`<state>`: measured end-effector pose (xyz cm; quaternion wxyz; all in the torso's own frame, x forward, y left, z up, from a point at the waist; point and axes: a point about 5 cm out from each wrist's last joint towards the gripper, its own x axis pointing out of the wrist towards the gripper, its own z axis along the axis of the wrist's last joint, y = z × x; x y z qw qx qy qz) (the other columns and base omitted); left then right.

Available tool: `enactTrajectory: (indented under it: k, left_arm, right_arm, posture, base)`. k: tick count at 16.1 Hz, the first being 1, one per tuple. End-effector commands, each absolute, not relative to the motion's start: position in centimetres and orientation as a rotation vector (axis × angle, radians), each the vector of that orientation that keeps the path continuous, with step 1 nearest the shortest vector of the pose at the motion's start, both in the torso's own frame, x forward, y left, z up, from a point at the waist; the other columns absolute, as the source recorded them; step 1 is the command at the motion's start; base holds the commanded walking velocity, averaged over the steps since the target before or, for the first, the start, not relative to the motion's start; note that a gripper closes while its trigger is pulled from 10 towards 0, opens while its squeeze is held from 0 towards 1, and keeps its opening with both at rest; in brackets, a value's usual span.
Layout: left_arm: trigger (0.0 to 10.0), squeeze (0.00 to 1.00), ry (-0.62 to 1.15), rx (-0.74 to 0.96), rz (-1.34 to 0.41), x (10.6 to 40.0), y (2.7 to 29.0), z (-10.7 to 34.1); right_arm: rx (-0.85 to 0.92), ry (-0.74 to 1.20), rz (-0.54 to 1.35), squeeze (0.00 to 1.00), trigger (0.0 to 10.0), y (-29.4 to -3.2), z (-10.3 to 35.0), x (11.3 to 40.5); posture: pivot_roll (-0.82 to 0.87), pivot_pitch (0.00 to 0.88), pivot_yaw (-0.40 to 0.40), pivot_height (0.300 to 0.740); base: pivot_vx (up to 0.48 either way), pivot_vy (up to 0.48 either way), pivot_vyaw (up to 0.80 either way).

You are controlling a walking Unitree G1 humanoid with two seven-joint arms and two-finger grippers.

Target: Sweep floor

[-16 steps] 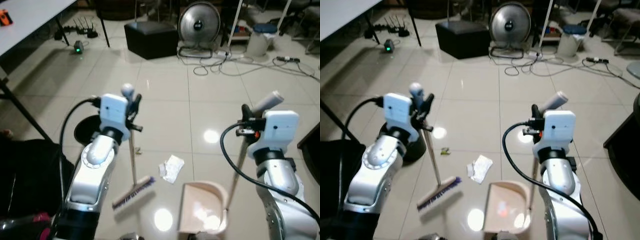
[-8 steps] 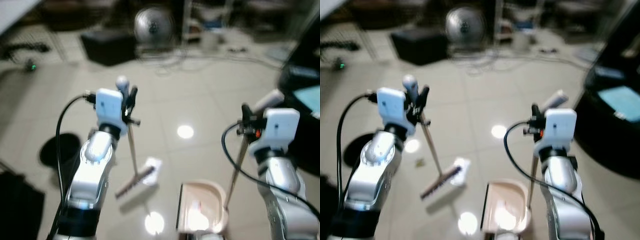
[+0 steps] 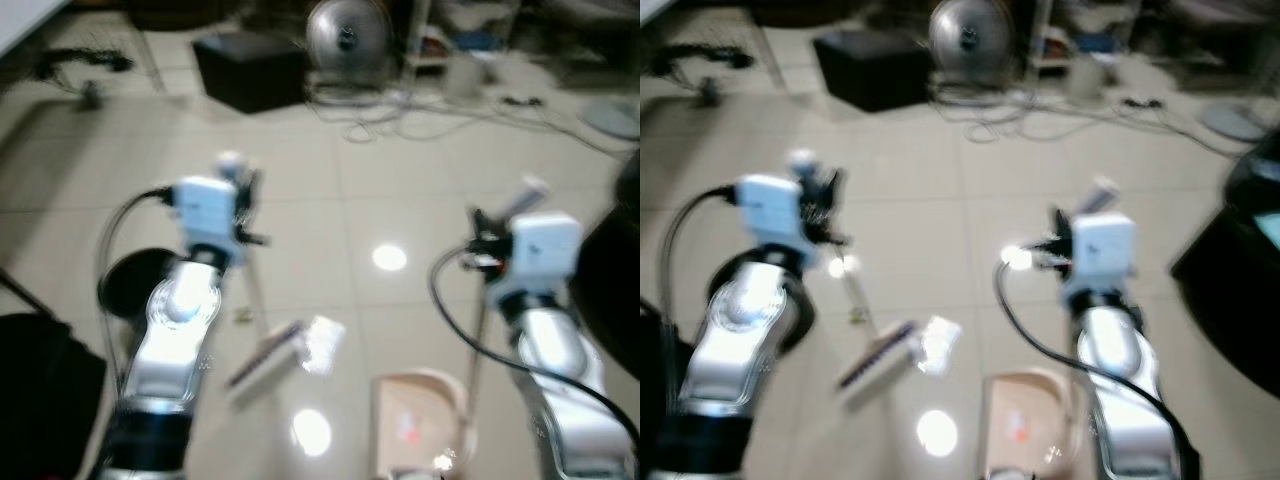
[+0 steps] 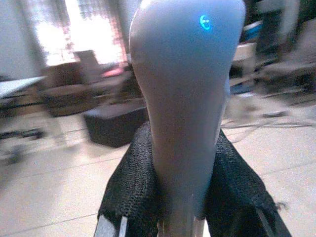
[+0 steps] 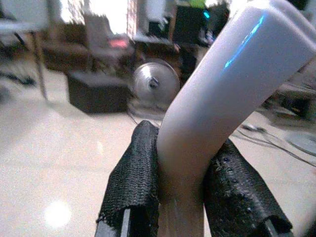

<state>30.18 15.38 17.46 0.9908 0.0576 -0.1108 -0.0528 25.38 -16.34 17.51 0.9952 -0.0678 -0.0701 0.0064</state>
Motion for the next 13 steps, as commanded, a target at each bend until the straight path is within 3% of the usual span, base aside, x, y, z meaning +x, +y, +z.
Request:
enactTrajectory:
  k: [1, 13]
  left_arm:
    - [10.0, 0.0, -0.266, 0.12, -0.127, 30.22, 14.37, 18.26]
    - [10.0, 0.0, -0.257, 0.11, -0.132, 30.42, 14.13, 17.98]
  right_arm:
    - [-0.143, -0.167, -0.018, 0.0, 10.0, -17.04, 17.99, 25.2]
    - [-0.142, -0.17, -0.034, 0.0, 10.0, -17.35, 17.83, 25.11]
  posture:
    - [-0.11, 0.059, 0.04, 0.74]
    - [-0.11, 0.066, 0.046, 0.74]
  base:
    - [0.409, 0.0, 0.0]
    - [0.408, 0.0, 0.0]
